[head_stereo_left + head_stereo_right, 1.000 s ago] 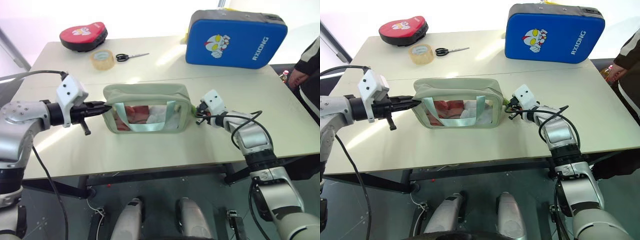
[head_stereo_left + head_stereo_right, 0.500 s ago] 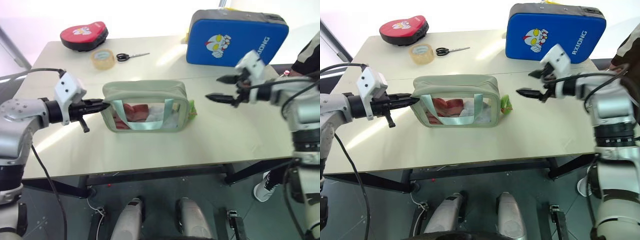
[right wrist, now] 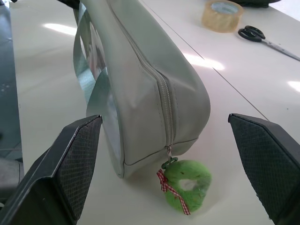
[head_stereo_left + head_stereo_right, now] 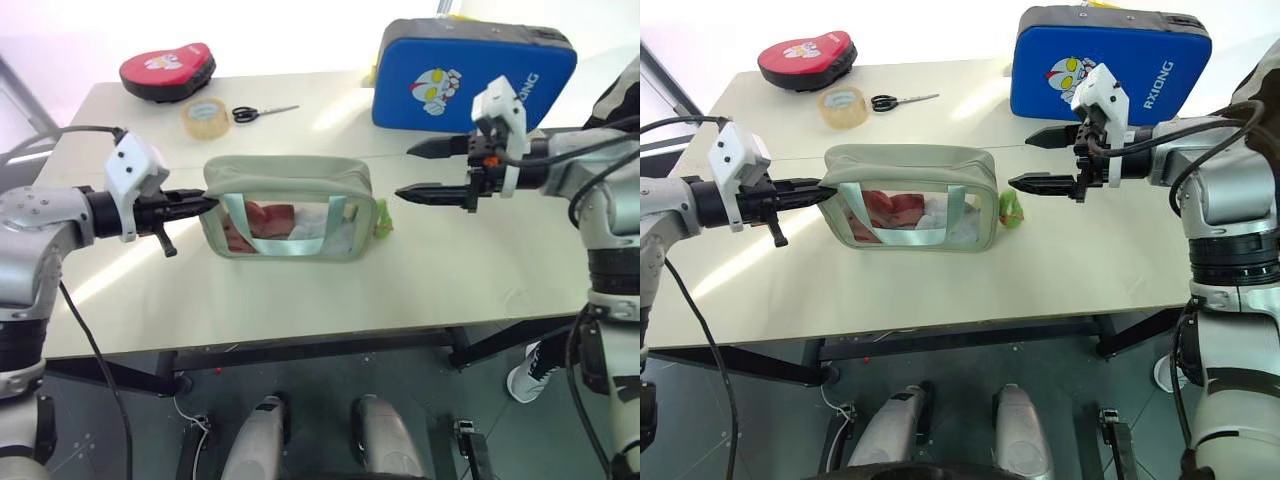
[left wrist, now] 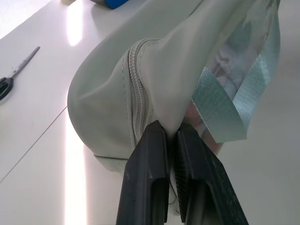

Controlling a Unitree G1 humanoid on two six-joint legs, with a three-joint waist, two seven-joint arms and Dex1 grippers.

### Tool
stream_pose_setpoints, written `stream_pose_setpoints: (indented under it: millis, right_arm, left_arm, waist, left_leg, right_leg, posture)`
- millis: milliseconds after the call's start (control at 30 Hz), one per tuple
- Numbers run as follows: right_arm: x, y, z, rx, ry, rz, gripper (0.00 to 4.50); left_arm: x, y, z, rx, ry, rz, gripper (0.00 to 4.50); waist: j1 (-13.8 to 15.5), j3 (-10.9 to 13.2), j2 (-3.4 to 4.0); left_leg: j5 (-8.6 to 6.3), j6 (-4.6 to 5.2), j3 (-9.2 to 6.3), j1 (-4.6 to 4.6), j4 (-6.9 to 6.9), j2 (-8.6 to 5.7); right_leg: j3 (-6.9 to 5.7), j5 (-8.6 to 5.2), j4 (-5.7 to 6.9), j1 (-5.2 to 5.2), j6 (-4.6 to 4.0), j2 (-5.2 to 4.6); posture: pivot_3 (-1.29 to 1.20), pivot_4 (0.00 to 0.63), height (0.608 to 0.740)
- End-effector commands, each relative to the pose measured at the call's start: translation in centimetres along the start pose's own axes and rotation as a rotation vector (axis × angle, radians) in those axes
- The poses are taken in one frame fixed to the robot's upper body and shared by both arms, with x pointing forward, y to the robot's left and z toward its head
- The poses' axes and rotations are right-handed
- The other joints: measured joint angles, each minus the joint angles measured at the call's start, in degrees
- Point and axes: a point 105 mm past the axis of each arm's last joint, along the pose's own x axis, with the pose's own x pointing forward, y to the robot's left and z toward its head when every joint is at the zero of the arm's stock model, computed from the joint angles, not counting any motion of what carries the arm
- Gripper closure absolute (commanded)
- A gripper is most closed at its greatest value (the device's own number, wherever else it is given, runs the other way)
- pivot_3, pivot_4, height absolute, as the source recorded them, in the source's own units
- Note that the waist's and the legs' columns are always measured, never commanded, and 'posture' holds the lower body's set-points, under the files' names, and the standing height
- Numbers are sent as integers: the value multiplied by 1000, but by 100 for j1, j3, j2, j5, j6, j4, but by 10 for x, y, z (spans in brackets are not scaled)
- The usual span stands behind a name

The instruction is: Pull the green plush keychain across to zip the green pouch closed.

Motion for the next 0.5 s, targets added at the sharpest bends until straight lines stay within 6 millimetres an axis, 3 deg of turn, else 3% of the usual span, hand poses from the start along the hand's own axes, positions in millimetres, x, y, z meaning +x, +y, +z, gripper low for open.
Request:
stream_pose_setpoints:
  millis: [33, 200, 400, 500]
  right_arm:
    - [-9, -6, 16, -58, -32, -44, 0]
    - [-11, -3, 16, -61, -32, -31, 0]
    - [-14, 2, 16, -53, -36, -18, 0]
    - [-15, 2, 15, -44, -42, -27, 0]
  left_arm:
    - [-9, 4, 16, 34, -39, 12, 2339]
    - [-16, 8, 23, 38, -41, 17, 59]
    - [-37, 33, 33, 46, -3, 108, 59]
    - [-40, 35, 31, 60, 1, 117, 59]
  waist:
    - [-4, 0, 0]
    - [-16, 0, 0]
    - [-19, 0, 0]
    - [-21, 0, 0]
  left_leg:
    - [0, 0, 0, 0, 0, 0]
    - [0, 0, 0, 1, 0, 0]
    - [0, 0, 1, 1, -1, 1]
    - [0, 0, 2, 1, -2, 1]
  right_leg:
    - [0, 0, 0, 0, 0, 0]
    - [0, 0, 1, 0, 0, 0]
    - [0, 0, 1, -2, 0, 2]
    - [0, 0, 1, -2, 0, 2]
  posture:
    - [0, 150, 740]
    - [0, 150, 740]
    - [0, 150, 740]
    - [0, 150, 740]
